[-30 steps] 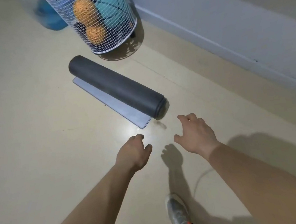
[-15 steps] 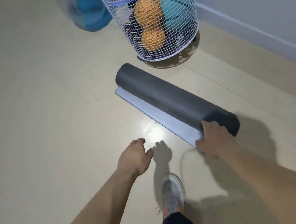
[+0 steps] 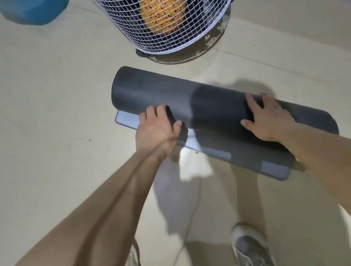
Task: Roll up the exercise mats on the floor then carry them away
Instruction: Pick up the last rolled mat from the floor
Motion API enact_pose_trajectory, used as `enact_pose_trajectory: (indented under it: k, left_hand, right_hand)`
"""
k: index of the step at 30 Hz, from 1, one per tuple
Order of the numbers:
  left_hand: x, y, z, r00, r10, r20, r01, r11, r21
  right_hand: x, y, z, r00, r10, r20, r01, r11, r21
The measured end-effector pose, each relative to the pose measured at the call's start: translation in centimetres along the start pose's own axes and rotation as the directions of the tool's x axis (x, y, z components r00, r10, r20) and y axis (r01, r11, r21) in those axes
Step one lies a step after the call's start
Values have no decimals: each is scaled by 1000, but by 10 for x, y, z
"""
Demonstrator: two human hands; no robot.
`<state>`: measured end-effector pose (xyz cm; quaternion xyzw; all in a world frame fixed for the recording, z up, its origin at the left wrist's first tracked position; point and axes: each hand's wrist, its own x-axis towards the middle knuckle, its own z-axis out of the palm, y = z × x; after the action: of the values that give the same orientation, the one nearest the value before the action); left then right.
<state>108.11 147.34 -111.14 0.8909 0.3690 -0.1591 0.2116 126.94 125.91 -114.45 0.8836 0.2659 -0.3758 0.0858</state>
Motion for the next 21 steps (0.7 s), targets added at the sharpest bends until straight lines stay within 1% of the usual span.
enact_pose_trajectory:
  k: [1, 2, 4, 5, 6, 8, 9, 11, 12, 13, 14, 15, 16, 17, 19, 20, 21]
  left_hand:
    - [18, 3, 4, 993, 100, -68, -96, 994, 52]
    - [34, 6, 7, 971, 206, -125, -194, 976, 100]
    - [68, 15, 9, 910, 380, -165, -359, 922, 148]
    - [81, 18, 10, 899, 419, -130, -402, 905, 137]
    - [90, 20, 13, 899, 437, -38, -428, 894, 133]
    - [91, 16, 27, 882, 448, 150, -469, 864, 181]
    - [86, 10, 35, 872, 456, 180, -487, 847, 214]
    - [69, -7, 46, 864, 486, 128, -503, 834, 229]
    - [60, -14, 49, 859, 505, 88, -511, 830, 225]
    - [52, -18, 52, 855, 516, 60, -515, 826, 228]
    - [46, -20, 55, 851, 523, 44, -517, 822, 240]
    - [41, -21, 57, 849, 528, 27, -516, 818, 254]
    - [40, -21, 57, 845, 534, 9, -518, 815, 261]
    - [40, -22, 55, 838, 546, -1, -528, 811, 254]
    - [46, -30, 43, 831, 555, -20, -538, 814, 218]
    - [52, -39, 36, 852, 522, -37, -504, 838, 208]
    - [57, -49, 29, 891, 450, -64, -430, 880, 202]
  right_hand:
    - [2, 0, 8, 1000, 17, -4, -17, 1000, 4]
    - [0, -1, 18, 999, 34, -37, -34, 999, 0]
    - [-13, -12, 42, 985, 83, -154, -86, 996, -13]
    - [-22, -23, 56, 974, 111, -197, -116, 993, -19]
    - [-33, -34, 70, 964, 147, -221, -154, 988, -13]
    - [-53, -56, 94, 928, 238, -286, -233, 971, 52]
    - [-59, -66, 98, 903, 278, -328, -258, 961, 104]
    - [-59, -73, 89, 846, 303, -438, -234, 950, 206]
    - [-56, -71, 78, 839, 281, -466, -199, 956, 217]
    - [-50, -65, 65, 863, 235, -447, -158, 966, 202]
    - [-42, -56, 53, 916, 172, -362, -113, 977, 178]
    - [-36, -47, 43, 964, 116, -241, -80, 985, 153]
    - [-31, -39, 38, 988, 86, -131, -68, 989, 134]
    - [-29, -33, 38, 995, 79, -69, -70, 990, 119]
    - [-31, -31, 46, 994, 75, -74, -64, 988, 143]
    - [-32, -31, 52, 991, 86, -105, -68, 985, 161]
    - [-36, -30, 60, 981, 119, -150, -91, 979, 183]
